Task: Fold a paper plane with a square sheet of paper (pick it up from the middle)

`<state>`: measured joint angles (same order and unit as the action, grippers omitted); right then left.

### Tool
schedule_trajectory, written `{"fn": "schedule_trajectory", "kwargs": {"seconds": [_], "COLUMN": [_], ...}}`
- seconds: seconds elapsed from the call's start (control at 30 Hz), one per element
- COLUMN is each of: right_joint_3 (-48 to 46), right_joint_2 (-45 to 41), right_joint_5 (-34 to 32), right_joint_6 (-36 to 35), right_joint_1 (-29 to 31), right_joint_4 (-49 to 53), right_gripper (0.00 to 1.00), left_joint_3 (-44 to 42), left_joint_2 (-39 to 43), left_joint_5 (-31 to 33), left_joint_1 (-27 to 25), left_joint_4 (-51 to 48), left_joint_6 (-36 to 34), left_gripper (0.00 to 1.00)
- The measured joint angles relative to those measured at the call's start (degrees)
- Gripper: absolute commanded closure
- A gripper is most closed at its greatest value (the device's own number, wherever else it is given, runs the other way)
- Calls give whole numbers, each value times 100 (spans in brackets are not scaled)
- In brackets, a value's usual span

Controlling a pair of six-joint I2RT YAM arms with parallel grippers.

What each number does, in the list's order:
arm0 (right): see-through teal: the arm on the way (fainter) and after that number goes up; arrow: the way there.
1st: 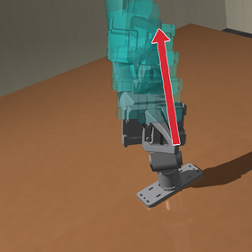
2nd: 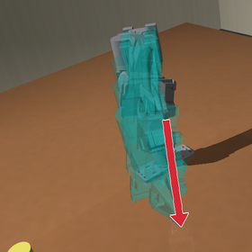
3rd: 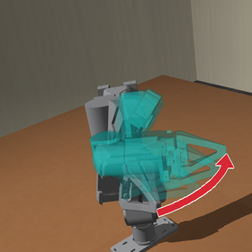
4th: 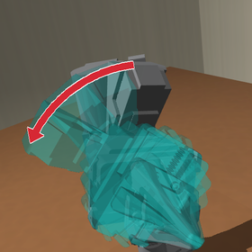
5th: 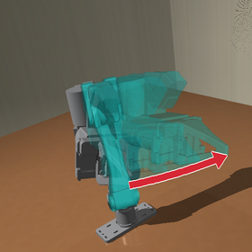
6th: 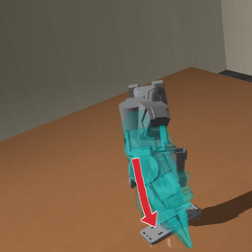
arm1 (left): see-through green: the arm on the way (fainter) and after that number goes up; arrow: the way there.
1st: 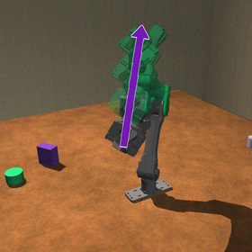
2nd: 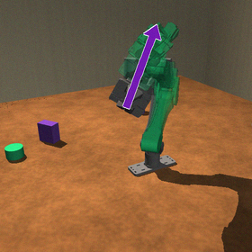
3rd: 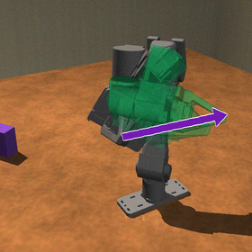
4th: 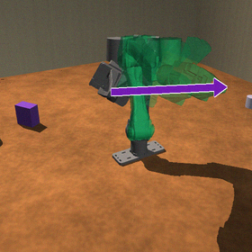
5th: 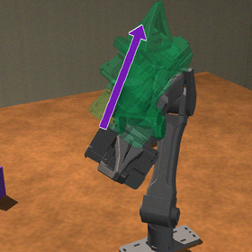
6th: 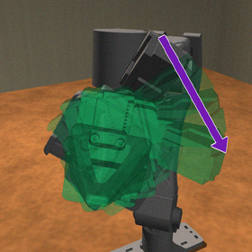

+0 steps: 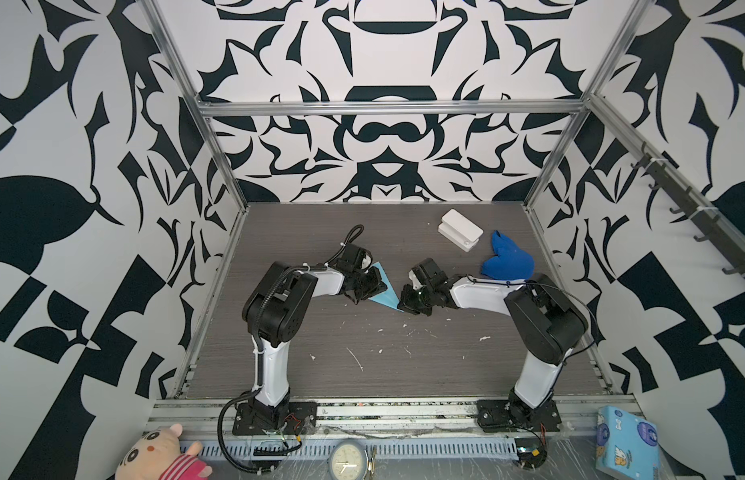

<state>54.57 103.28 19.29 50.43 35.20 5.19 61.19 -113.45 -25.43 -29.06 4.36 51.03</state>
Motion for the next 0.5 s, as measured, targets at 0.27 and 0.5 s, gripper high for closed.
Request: {"fn": "schedule_trajectory", "kwargs": {"seconds": [0.27,0.5], "right_joint_3": [-184,-302], "right_joint_2": [-219,-531], "right_joint_5": [-155,-306], "right_joint_6": [-4,-68], "right_joint_1": [-22,-22], "right_joint_4": [240,448], "right_gripper": [100,100], "left_joint_3": [9,9], "left_joint_2": [0,0], "left_joint_5": [7,7], "left_joint_1": [0,0], "left_joint_4": [-17,-22], "left_joint_6": [0,0], "left_gripper": [93,93]}}
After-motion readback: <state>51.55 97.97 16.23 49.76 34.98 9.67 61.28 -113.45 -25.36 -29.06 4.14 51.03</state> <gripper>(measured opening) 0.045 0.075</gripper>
